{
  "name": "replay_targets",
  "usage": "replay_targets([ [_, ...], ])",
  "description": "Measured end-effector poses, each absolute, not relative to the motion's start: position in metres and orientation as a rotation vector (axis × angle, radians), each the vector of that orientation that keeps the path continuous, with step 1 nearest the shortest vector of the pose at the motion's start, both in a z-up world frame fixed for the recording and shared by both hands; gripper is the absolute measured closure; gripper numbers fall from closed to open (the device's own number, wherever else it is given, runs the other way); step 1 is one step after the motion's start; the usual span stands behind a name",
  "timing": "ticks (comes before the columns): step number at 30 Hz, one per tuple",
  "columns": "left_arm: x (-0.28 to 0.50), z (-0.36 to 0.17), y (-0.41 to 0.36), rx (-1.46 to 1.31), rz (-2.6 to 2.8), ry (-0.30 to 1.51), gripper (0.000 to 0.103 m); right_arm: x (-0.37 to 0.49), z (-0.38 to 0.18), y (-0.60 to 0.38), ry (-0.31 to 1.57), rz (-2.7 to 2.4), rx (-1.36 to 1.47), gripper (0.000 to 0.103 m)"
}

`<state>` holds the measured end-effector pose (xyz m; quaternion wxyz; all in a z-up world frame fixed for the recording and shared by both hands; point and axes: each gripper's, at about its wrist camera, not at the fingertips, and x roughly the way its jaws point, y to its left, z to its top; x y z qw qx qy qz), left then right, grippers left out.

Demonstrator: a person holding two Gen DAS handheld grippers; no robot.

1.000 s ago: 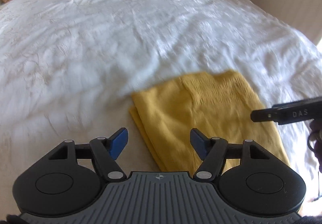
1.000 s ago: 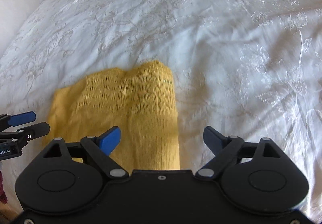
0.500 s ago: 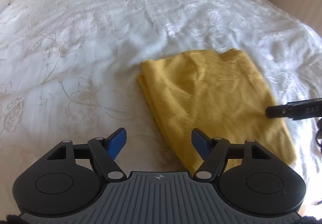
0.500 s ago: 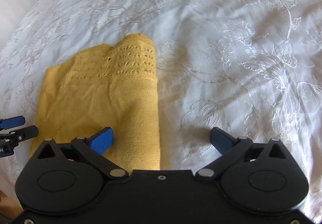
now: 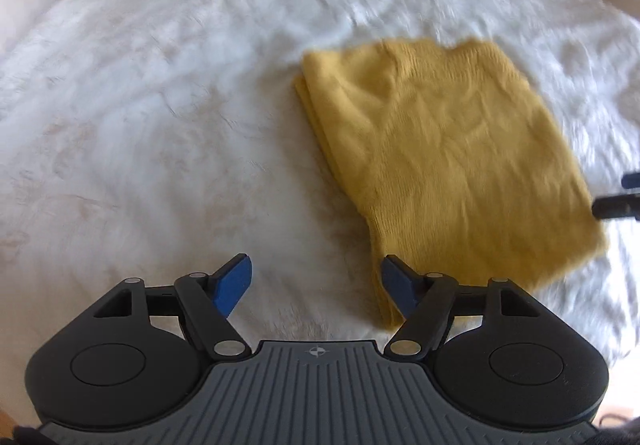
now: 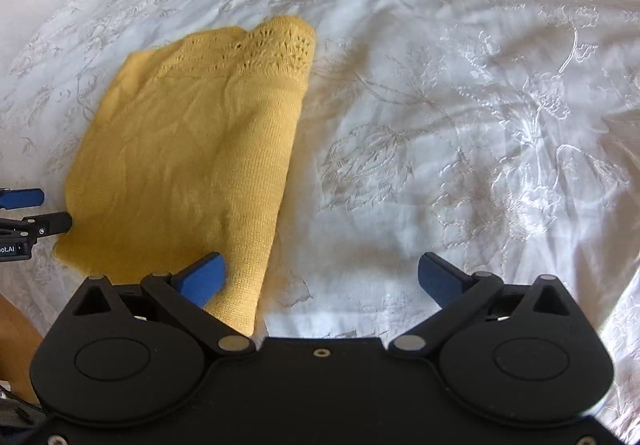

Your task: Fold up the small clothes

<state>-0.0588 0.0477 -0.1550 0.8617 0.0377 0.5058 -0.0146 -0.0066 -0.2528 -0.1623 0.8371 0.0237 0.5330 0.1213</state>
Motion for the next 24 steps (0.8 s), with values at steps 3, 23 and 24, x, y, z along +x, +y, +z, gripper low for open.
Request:
replay_targets([
  [3, -0.065, -0.125, 0.045, 0.008, -0.022, 0.986, 0.029, -0.015, -0.144, -0.254, 1.07, 0.278, 0.066, 0.001],
  [23, -0.118, -0.038, -0.019, 0.046, 0.201, 0.823, 0.026, -0.081, -0.039, -0.249, 0.743, 0.291, 0.087, 0.001],
  [24, -0.119, -0.037, -0.02, 0.056, 0.191, 0.827, 0.026, -0.084, -0.036, -0.248, 0.735, 0.277, 0.083, 0.001],
])
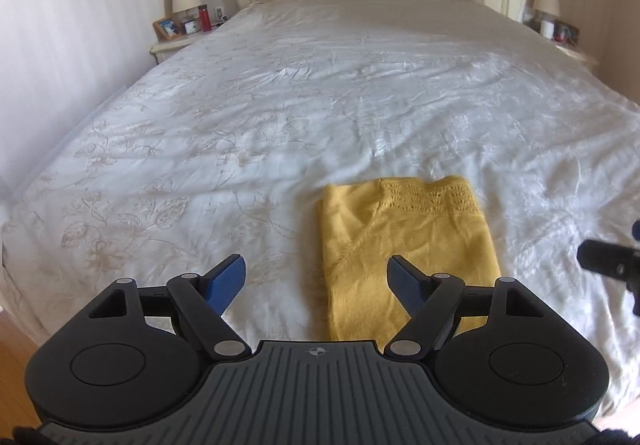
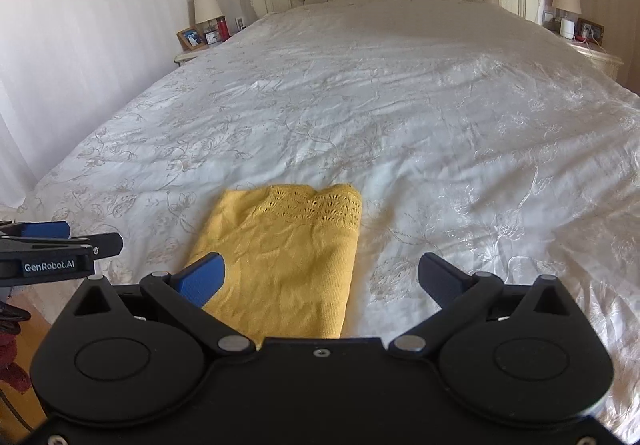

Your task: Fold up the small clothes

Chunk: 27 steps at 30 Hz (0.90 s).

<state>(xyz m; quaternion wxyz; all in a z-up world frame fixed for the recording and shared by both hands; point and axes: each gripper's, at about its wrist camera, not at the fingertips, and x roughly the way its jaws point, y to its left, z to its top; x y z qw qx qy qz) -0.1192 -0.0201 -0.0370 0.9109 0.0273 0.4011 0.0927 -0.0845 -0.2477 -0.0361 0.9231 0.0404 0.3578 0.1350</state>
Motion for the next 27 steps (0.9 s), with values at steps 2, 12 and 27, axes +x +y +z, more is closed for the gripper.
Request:
replay_targets([
  [2, -0.124, -0.035, -0.022, 0.06, 0.165, 0.832, 0.026, -0.09, -0.031, -0.243, 0.739, 0.242, 0.065, 0.001],
  [12, -0.143, -0.024, -0.029, 0.028, 0.177, 0.868, 0.026, -0.116, -0.022, -0.224, 0.766, 0.12, -0.02, 0.001],
  [27, -0.154, -0.031, -0.026, -0.032, 0.192, 0.978, 0.026, -0.127, -0.023, -0.222, 0.806, 0.183, 0.03, 0.001],
])
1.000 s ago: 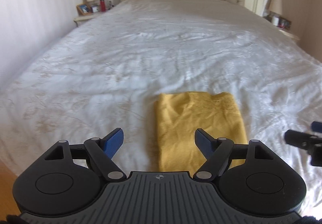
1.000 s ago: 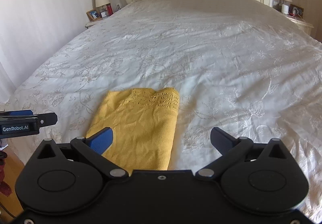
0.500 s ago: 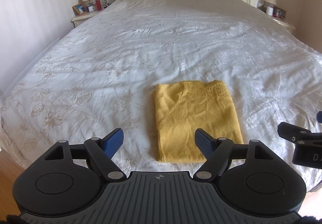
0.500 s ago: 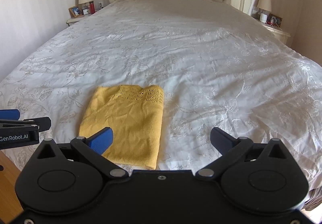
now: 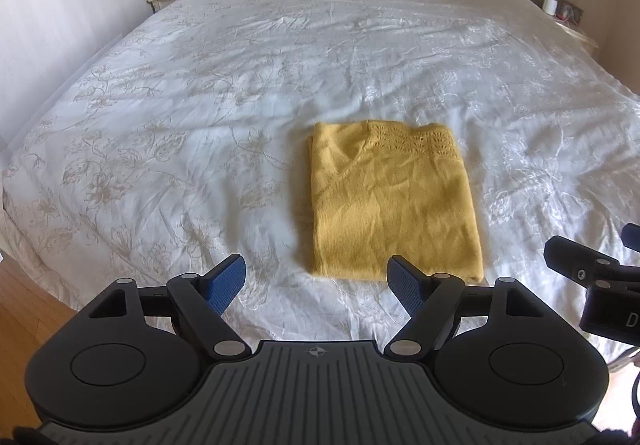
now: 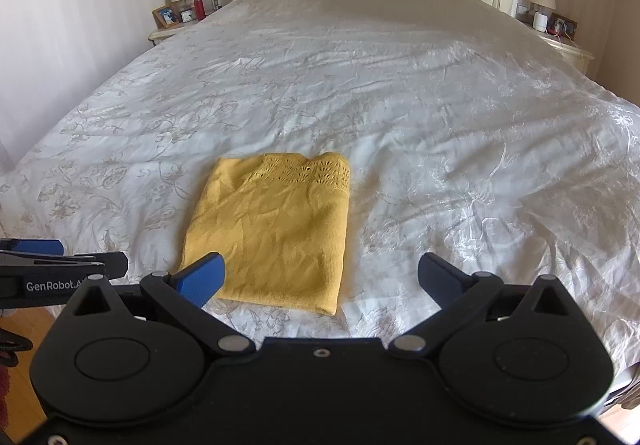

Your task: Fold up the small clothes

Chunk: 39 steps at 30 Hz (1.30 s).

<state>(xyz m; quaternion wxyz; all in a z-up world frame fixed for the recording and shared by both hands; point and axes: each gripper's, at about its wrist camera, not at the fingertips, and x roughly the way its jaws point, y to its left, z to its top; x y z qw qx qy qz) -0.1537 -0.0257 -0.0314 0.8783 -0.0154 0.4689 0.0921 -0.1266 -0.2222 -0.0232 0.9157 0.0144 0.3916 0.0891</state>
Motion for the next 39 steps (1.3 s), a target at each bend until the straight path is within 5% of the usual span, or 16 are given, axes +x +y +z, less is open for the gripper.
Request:
replay_targets([
  [39, -0.143, -0.04, -0.033, -0.04, 0.189, 1.054, 0.026, -0.119, -0.029, -0.219, 0.86, 0.222, 0.069, 0.001],
])
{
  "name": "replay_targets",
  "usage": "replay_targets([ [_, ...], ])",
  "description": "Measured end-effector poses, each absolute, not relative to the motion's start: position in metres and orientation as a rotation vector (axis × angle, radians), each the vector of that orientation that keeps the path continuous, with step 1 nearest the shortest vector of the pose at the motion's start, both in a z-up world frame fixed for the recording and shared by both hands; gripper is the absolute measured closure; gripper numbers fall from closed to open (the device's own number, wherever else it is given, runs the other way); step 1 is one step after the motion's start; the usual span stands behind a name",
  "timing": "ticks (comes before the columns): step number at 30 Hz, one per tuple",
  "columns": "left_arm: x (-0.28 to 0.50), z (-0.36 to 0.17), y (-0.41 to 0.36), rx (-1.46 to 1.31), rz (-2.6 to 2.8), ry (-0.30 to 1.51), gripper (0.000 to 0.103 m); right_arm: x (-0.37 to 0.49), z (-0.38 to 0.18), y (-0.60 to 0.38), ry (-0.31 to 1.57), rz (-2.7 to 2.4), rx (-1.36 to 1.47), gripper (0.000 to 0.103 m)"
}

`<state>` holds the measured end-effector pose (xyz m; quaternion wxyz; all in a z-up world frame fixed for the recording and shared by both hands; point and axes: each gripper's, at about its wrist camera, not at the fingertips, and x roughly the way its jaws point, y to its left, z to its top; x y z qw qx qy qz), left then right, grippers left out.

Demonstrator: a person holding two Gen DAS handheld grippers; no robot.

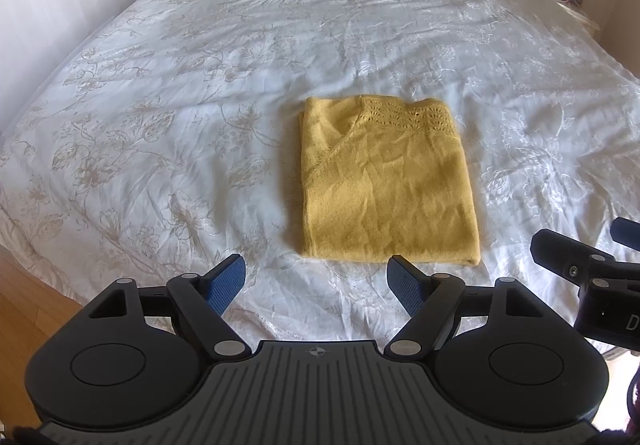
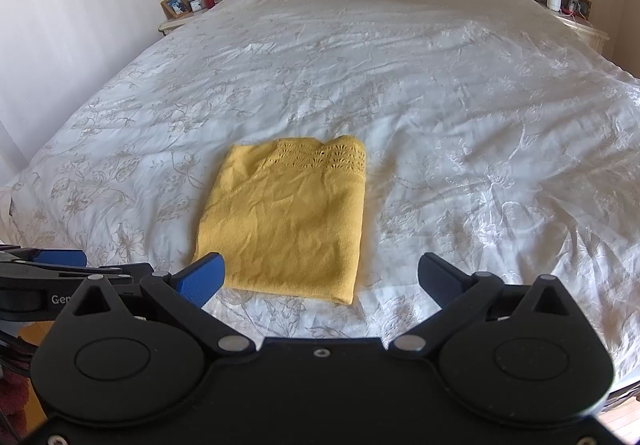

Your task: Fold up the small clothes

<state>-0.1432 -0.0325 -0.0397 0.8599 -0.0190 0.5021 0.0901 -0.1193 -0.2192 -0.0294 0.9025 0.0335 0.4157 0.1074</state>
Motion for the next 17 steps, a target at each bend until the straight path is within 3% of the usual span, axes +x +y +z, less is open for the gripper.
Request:
replay_targets([
  [17, -0.129, -0.052, -0.028, -0.063, 0.187, 1.092, 0.026, -0.102, -0.042, -0.215, 0.91, 0.233, 0.103, 0.001],
])
